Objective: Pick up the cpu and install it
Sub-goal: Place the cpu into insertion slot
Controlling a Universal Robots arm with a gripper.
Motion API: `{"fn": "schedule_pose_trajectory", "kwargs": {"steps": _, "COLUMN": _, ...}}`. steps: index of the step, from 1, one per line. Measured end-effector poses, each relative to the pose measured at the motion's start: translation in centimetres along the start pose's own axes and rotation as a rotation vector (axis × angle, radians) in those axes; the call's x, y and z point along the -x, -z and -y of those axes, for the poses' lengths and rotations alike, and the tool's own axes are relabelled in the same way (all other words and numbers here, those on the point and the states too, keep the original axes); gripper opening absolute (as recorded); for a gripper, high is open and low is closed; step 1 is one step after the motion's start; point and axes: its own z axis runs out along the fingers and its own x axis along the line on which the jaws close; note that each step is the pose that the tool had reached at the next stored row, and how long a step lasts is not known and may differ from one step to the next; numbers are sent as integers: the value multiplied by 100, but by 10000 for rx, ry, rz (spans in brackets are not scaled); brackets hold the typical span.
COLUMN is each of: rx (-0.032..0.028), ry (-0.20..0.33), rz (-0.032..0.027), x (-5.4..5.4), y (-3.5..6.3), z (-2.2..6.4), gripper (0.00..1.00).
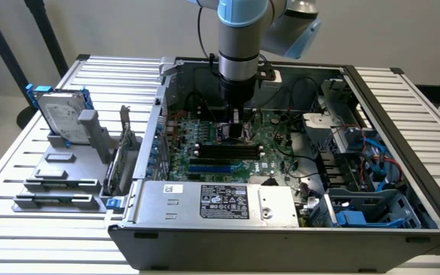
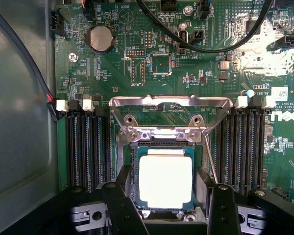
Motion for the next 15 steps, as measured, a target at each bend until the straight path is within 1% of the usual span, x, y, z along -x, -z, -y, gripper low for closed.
{"fn": "schedule_pose_trajectory", "kwargs": {"steps": 4, "rx": -1, "ry": -1, "rz": -85, "x": 0, "y": -1, "z": -1, "gripper": 62}}
{"fn": "schedule_pose_trajectory", "kwargs": {"steps": 5, "rx": 0, "ry": -2, "rz": -96, "x": -1, "y": -2, "z": -1, "gripper": 62}}
{"fn": "schedule_pose_trajectory", "kwargs": {"steps": 10, "rx": -2, "ry": -2, "rz": -97, "x": 1, "y": 3, "z": -1, "gripper": 62}}
{"fn": "schedule_pose_trajectory", "kwargs": {"steps": 15, "rx": -6, "ry": -1, "rz": -97, "x": -1, "y": 49, "z": -3, "gripper": 62}}
